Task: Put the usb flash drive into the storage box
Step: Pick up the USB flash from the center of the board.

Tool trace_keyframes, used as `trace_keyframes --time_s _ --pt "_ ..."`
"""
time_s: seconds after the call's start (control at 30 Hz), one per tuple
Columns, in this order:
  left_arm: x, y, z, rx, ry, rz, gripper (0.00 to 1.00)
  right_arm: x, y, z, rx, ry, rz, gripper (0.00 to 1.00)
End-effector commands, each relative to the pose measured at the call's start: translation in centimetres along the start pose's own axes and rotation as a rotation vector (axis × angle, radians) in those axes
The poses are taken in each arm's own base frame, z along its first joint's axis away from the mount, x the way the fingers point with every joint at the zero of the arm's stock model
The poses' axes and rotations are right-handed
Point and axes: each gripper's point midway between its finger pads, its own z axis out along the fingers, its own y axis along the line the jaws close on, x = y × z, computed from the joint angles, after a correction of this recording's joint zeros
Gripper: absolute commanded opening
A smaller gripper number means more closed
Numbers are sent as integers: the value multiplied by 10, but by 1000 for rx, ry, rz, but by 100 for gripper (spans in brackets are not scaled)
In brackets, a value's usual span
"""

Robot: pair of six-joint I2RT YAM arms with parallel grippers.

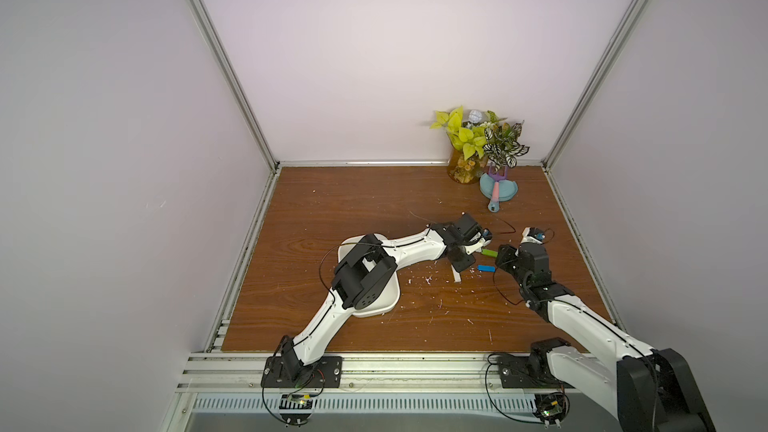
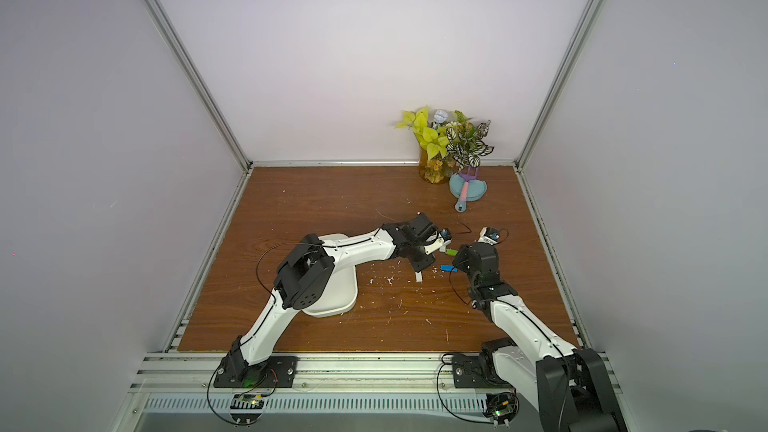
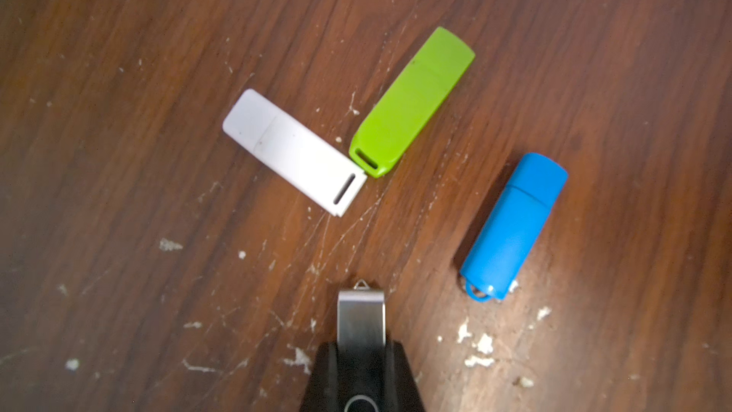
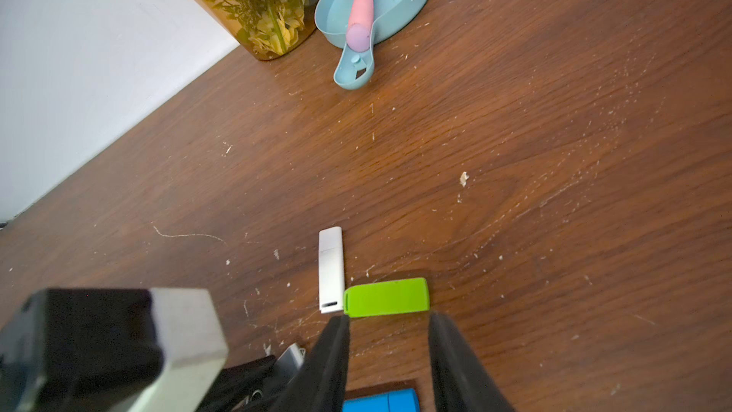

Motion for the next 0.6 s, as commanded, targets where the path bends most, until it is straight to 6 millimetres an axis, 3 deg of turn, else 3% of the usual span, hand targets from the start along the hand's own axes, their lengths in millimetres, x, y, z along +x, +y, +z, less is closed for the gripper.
trace_keyframes --time_s 0.0,0.1,0.2,0.33,0.4,0.47,0.5,0.57 --pt "-1 2 -5 -6 20 -31 1 -9 7 -1 -23 -27 1 39" --pt "-35 13 -31 -62 -63 -73 0 -10 6 -1 -18 -30 -1 39" --pt "-64 21 -72 -105 -157 -139 0 -11 5 -3 -15 -37 0 39" --pt "-75 35 -137 -198 -258 -261 0 -12 5 -4 -19 -43 1 39" --pt "-63 47 -173 -283 -299 -353 0 -11 6 -3 -21 -38 2 39" --pt "-34 59 -205 -370 -321 -473 0 -9 7 -2 -27 -30 1 39" --pt "-19 62 -222 -397 -337 -526 1 -10 7 -2 -25 -29 3 39" --pt "31 66 -240 -456 -322 -639 1 -9 7 -1 -25 -28 3 39"
